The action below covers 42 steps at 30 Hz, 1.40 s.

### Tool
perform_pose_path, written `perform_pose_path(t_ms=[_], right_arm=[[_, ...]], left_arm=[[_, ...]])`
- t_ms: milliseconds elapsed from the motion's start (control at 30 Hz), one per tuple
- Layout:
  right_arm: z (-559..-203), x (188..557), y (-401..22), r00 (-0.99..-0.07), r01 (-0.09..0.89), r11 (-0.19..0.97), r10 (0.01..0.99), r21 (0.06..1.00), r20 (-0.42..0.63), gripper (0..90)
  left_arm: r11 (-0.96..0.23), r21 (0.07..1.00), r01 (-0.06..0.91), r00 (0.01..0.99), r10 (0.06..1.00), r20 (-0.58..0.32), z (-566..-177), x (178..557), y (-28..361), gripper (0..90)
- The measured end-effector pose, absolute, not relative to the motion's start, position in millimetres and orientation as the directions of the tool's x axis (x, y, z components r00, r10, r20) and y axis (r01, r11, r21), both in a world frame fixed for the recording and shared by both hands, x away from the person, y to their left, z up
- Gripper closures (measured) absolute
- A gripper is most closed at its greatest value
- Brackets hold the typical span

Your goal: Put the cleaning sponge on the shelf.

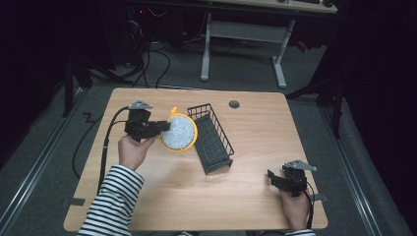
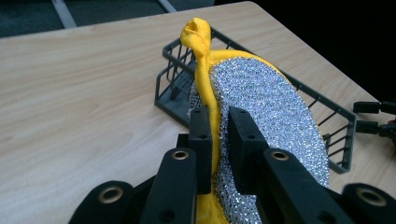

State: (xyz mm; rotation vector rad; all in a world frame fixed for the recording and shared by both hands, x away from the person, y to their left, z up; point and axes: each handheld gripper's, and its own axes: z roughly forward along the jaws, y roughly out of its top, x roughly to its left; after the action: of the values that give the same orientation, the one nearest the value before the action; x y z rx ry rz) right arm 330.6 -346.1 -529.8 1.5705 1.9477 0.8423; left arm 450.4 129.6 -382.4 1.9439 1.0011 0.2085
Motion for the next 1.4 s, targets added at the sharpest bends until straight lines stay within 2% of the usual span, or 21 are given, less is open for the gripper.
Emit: perform_pose_path(t_ms=[400,733,1400], right_arm=[[-530,330,-347,-0.212,0.670,0.139,0.977,0.729,0.009,33.7],[-530,330,-348,-0.208,0.671,0.126,0.978,0.731,0.023,33.6],[-530,330,-350,-0.206,0.670,0.114,0.978,0.733,0.036,33.2]], left_arm=[[-0.322,0.793,0.517,0.701,0.692,-0.176,-368,475,80,80.7],[-0.372,0.783,0.500,0.733,0.663,-0.153,-371,497,39,80.6],[-0.405,0.754,0.518,0.740,0.654,-0.156,-392,513,9,80.1]])
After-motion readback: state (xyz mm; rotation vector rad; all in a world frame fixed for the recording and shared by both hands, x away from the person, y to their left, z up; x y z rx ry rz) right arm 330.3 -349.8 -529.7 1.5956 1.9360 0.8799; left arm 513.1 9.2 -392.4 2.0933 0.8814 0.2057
